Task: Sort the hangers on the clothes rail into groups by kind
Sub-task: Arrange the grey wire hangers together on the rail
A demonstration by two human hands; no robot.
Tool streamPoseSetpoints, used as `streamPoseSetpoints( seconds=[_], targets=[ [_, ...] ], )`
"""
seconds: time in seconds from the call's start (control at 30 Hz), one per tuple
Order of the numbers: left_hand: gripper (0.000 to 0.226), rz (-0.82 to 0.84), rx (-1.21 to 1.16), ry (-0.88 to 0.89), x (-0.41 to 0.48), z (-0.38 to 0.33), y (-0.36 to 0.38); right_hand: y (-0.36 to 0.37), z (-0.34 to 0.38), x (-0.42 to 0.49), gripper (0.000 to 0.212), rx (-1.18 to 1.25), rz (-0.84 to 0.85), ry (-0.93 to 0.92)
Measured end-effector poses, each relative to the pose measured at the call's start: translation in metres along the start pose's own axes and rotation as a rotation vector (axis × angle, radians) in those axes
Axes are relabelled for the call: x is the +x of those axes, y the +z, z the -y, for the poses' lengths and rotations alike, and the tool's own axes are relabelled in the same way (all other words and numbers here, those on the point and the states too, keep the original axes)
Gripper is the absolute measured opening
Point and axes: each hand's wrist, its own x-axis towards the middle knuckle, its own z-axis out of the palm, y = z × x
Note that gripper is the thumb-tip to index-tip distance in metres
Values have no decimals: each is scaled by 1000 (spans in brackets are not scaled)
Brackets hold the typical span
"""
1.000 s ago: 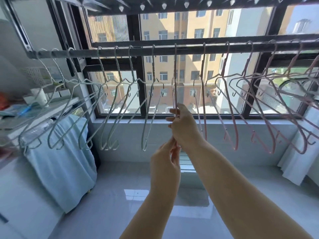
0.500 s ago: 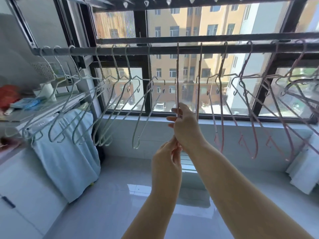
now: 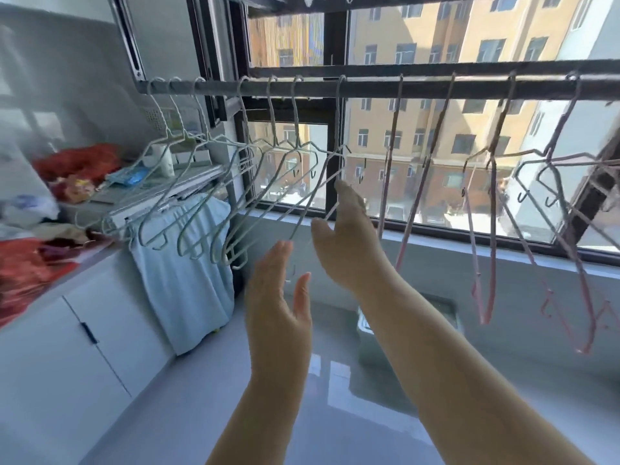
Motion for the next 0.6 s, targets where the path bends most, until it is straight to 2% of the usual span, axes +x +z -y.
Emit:
streamPoseSetpoints(
  seconds=[0.07,0.13,0.23,0.27,0.37,0.4,0.5,0.6],
  targets=[
    [43,89,16,-71,9,11,-5,18,0,7,57,91,48,96],
    [39,184,-18,-151,13,21,-7,40,-6,14,61,185,19,172],
    [13,200,15,-91,18,30,-5,67,-14,23,67,290,-47,207],
    [13,216,32,-68,21,30,-4,71,-16,26,63,308,-74,219],
    [17,263,1,-7,28,39,-2,70,-17,32,32,398,-149,257],
    [14,290,-9,1,31,43,-1,69,-15,33,33,393,-158,261],
    [6,398,-80,58,39,51,3,70,-17,40,59,421,-210,275],
    [9,470,-181,45,46,55,8,71,-16,44,57,468,-284,322]
  ],
)
